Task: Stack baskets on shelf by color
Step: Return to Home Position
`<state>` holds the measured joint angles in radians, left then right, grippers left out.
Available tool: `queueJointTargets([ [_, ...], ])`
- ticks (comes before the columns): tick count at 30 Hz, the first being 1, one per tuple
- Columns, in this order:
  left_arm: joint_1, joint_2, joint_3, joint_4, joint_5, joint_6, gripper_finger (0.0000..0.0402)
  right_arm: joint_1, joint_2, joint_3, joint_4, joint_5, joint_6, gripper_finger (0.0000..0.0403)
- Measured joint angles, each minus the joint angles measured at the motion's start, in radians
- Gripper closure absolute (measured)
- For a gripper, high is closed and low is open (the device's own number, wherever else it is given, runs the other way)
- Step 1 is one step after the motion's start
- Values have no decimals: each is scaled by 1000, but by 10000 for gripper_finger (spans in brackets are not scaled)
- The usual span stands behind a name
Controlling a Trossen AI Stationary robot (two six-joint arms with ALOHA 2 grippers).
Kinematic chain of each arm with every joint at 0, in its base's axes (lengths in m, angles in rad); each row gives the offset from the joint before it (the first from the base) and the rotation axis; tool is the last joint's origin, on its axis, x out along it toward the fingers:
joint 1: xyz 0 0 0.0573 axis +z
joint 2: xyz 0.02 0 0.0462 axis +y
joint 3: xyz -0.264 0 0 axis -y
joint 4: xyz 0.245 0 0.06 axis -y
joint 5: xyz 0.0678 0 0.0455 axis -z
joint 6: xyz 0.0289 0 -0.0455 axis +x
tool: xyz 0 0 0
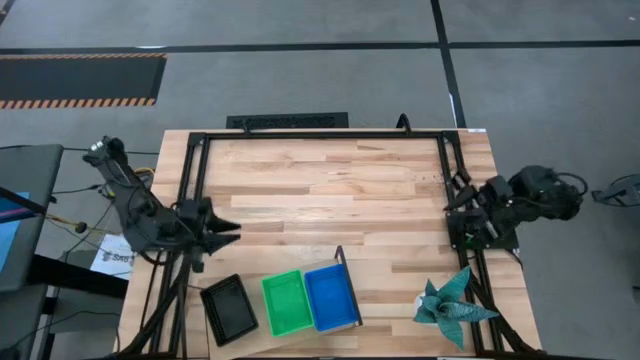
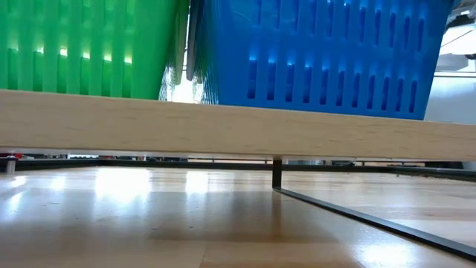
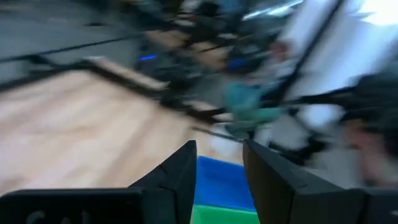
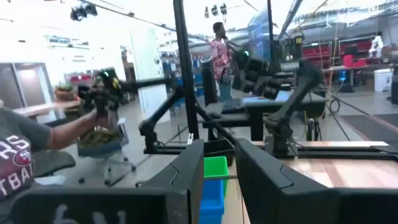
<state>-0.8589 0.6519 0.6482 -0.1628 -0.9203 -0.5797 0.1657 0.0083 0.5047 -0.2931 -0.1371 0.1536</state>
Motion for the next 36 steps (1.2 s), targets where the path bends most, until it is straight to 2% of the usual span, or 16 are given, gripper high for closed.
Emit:
queueJointTargets([
  [6,3,-240,-390,641,369,259,284,0,68,-184,280,1,7,285],
  [10,3,-360,-550,830,502,353,284,-5,74,-316,493,-1,63,285],
  [15,3,-494,-637,808,494,358,284,-13,65,-425,607,1,118,285],
  [19,3,-579,-632,670,490,370,284,-35,50,-487,650,9,113,285],
  [23,3,-651,-637,591,482,405,284,-71,34,-496,597,10,111,285],
  [28,3,-649,-637,498,453,404,284,-99,30,-496,566,-24,43,285],
  [32,3,-649,-636,433,502,415,284,-118,29,-496,541,-92,25,285],
  [36,3,-648,-615,358,510,444,284,-123,29,-497,488,-97,3,285],
])
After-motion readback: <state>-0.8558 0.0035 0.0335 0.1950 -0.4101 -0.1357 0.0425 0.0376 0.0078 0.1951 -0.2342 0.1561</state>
